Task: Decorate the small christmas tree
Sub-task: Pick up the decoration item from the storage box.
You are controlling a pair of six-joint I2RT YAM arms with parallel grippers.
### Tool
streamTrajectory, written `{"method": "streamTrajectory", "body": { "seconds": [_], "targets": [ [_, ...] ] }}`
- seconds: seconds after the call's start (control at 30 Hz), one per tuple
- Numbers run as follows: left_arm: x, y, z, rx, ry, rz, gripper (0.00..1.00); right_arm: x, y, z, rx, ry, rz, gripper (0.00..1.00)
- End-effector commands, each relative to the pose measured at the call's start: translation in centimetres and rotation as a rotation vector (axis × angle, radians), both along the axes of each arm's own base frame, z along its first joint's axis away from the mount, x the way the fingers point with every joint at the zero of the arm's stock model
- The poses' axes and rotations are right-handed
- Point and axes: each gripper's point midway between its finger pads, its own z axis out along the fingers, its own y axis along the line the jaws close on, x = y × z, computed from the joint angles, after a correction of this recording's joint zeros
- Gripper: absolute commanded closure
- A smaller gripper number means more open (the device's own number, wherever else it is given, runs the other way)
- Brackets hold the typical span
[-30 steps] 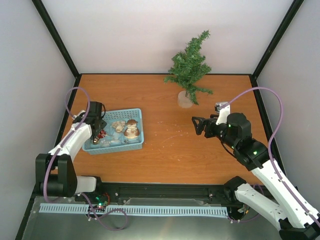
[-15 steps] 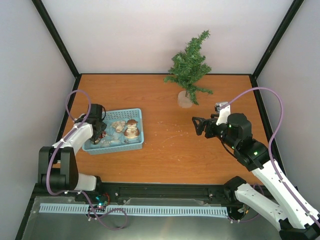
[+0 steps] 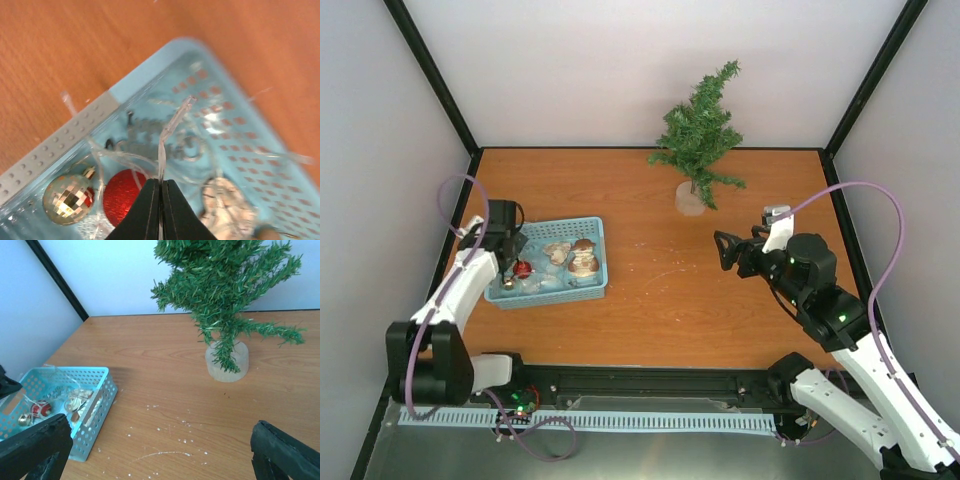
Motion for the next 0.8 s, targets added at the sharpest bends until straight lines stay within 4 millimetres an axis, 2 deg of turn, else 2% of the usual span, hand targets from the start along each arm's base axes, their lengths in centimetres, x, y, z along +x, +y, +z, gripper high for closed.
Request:
{"method": "streamTrajectory", "body": {
  "seconds": [0.0,0.07,0.2,0.3,0.37,0.4,0.53,0.67,0.77],
  "targets": [
    [1.6,0.0,7.8,0.030,-0.198,-0.063,0.99,0.5,-0.6,1.3,0.040,-0.034,-0.058,0.03],
    [2.4,-1.0,11.3,0.035,-0.305,-0.156,0.99,0.8,-0.4,2.1,0.053,-0.047,-0.061,0.04],
    [3.3,-4.5,20.1,0.045,-0.563,-0.423,0.99,1.3,0.3,4.2,0.083,-0.077,-0.039,0.06],
    [3.0,-8.8,26.3,0.027,-0.742,-0.705,0.99,1.9,0.9,6.5,0.108,-0.132,-0.025,0.09],
    [2.2,-11.2,29.4,-0.013,-0.811,-0.848,0.99,2.3,1.4,8.2,0.119,-0.173,-0.008,0.10],
    [1.9,-11.8,30.9,-0.017,-0.842,-0.886,0.99,2.3,1.7,9.1,0.124,-0.194,0.006,0.11],
    [-0.7,-15.3,37.9,-0.071,-1.027,-1.103,0.99,3.0,3.3,11.1,0.114,-0.267,0.077,0.14],
    [-4.6,-17.6,44.9,-0.083,-1.234,-1.283,0.99,4.6,5.3,10.0,0.035,-0.307,0.143,0.20],
    [-7.3,-18.5,49.1,-0.094,-1.355,-1.370,0.99,4.8,7.0,9.4,0.043,-0.288,0.221,0.25]
  ]
}}
